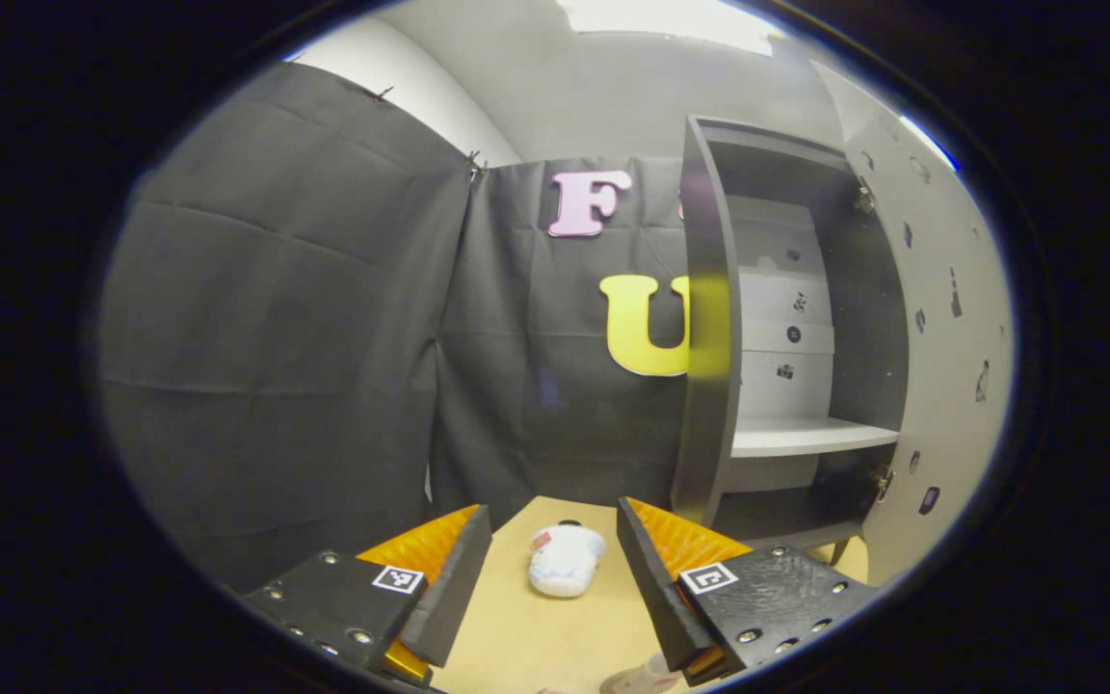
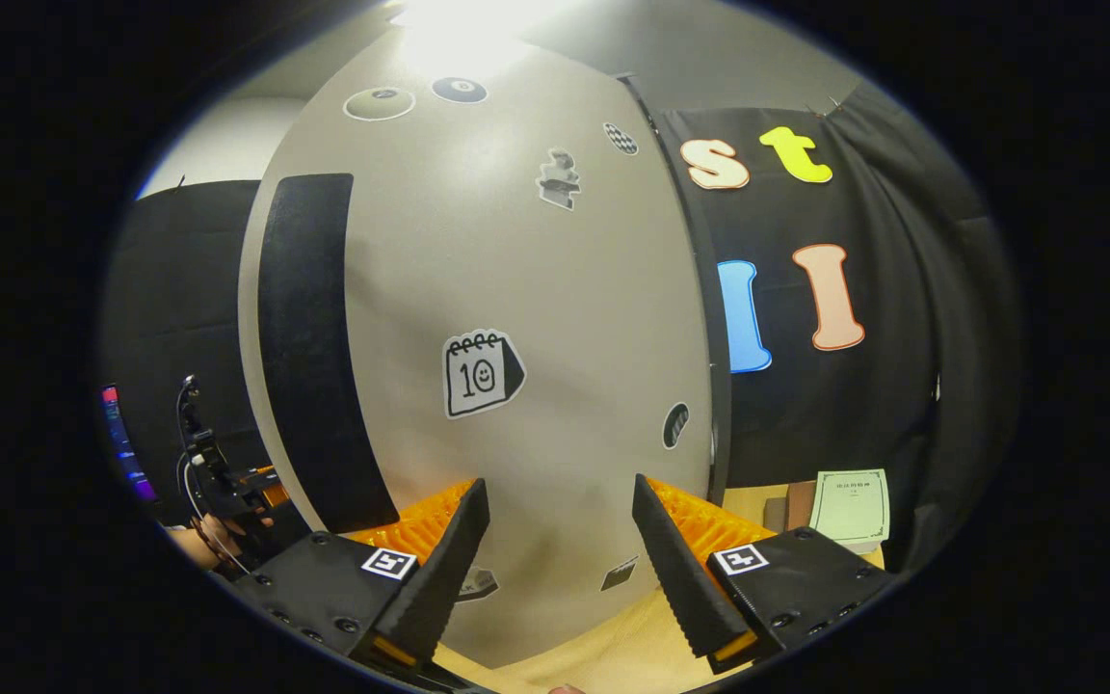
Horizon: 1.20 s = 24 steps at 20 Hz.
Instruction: Open the cabinet door with the right hand, grasp the bottle in the cabinet with the left hand and place it on the coaster, then close the cabinet door with the right hand.
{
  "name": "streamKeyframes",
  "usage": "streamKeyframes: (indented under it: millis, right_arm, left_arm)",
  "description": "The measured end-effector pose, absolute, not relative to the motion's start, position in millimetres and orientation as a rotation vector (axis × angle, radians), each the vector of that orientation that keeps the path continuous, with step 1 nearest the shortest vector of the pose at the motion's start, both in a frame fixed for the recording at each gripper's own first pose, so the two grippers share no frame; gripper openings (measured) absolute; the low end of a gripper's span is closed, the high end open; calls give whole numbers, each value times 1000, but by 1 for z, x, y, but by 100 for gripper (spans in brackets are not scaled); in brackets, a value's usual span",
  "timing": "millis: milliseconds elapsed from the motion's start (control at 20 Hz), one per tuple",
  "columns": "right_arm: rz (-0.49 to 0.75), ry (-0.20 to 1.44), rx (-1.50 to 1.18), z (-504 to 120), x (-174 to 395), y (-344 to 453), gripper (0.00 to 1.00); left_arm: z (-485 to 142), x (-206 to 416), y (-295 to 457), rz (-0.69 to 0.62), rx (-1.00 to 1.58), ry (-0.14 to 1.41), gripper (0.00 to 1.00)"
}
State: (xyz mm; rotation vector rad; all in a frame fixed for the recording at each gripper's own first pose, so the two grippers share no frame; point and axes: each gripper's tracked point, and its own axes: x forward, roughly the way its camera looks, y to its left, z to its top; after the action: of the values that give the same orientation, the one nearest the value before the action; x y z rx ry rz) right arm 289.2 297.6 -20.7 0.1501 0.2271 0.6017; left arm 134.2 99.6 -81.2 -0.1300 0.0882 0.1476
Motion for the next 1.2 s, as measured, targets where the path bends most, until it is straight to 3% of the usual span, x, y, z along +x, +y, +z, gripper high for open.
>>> streamKeyframes:
  millis: [350,800,1200]
  right_arm:
    - [612,212,197,-13,317,344,96]
    - [511,150,177,5,370,387,96]
    - [410,119,116,4,364,400,96]
  left_arm:
    - [-93,134,140,184,-146,101,79]
    - [-100,121,210,258,-130,101,79]
    - [-108,118,259,292,-132,107,79]
